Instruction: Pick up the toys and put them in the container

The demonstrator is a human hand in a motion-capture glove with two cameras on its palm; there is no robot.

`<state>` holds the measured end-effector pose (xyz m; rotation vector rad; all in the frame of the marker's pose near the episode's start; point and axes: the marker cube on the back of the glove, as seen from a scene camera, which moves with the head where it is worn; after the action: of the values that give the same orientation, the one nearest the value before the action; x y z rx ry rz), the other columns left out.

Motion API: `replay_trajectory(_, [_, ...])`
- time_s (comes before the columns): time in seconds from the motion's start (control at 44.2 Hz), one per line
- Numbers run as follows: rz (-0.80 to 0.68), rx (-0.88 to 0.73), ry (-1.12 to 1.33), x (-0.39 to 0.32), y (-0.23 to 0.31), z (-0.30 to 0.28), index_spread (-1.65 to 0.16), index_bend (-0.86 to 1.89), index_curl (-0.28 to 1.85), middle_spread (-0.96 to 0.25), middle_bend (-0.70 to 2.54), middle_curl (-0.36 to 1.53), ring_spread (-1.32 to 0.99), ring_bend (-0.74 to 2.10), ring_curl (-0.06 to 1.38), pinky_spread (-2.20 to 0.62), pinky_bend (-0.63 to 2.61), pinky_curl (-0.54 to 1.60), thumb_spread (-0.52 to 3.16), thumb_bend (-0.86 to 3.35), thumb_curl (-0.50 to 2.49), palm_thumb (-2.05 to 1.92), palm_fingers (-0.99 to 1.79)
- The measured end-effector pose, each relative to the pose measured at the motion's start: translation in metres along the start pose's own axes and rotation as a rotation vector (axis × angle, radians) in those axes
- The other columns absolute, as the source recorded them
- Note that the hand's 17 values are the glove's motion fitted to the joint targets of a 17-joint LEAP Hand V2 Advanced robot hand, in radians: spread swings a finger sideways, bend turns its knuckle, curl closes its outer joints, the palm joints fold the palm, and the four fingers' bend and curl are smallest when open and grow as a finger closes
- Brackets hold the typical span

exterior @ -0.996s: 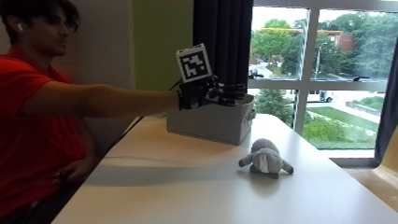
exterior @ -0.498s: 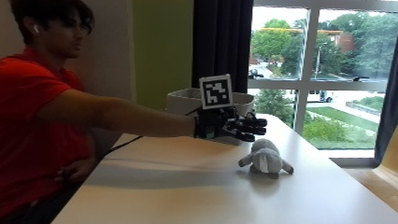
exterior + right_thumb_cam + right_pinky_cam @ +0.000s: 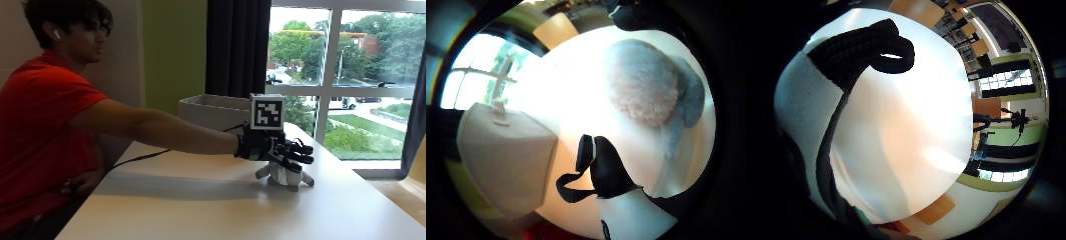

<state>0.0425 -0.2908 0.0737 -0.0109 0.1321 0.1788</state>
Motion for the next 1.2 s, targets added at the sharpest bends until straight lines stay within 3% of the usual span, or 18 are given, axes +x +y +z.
replay_trajectory(0.362, [-0.025,-0.049,0.023,-0.001,-0.028,0.029,-0.43,0.17,0.45,-0.12,0.16,0.31,-0.05,0.43,0.21,0.06,1.06,0.36,1.18,-0.02,0.36,0.05,-0.02])
replay_trajectory(0.566, [-0.023,-0.096,-0.018,-0.005,-0.033,0.039,-0.44,0.16,0.40,-0.12,0.16,0.29,-0.06,0.54,0.23,0.04,1.20,0.38,1.18,0.00,0.37,0.10,0.12])
replay_trajectory(0.588, [-0.021,-0.102,-0.010,-0.006,-0.034,0.038,-0.43,0.16,0.40,-0.12,0.16,0.29,-0.06,0.50,0.22,0.04,1.20,0.38,1.17,-0.02,0.36,0.08,0.04])
replay_trajectory(0.724, [-0.010,-0.117,0.042,-0.007,-0.035,0.034,-0.48,0.22,0.40,-0.20,0.31,0.33,-0.18,0.80,0.29,0.00,1.01,0.32,1.22,0.00,0.37,0.15,0.45])
replay_trajectory(0.86, [-0.014,-0.093,0.072,-0.017,-0.034,0.033,-0.48,0.20,0.42,-0.32,0.55,0.41,-0.32,0.85,0.31,-0.19,0.94,0.30,1.24,0.05,0.41,0.27,0.80])
replay_trajectory(0.973, [-0.052,-0.055,0.119,-0.028,-0.031,0.030,-0.46,0.15,0.42,-0.36,0.54,0.43,-0.40,0.91,0.34,-0.32,1.00,0.31,1.19,0.11,0.47,0.43,0.90])
replay_trajectory(1.086, [0.012,0.026,0.174,-0.023,-0.025,0.032,-0.45,0.20,0.45,-0.39,0.64,0.48,-0.43,1.02,0.39,-0.41,0.93,0.31,0.99,0.14,0.57,0.55,1.15])
replay_trajectory(1.2, [-0.077,0.044,0.071,-0.026,-0.010,0.029,-0.45,0.29,0.52,-0.39,0.74,0.54,-0.43,1.09,0.43,-0.44,0.87,0.32,0.85,0.11,0.62,0.57,1.26])
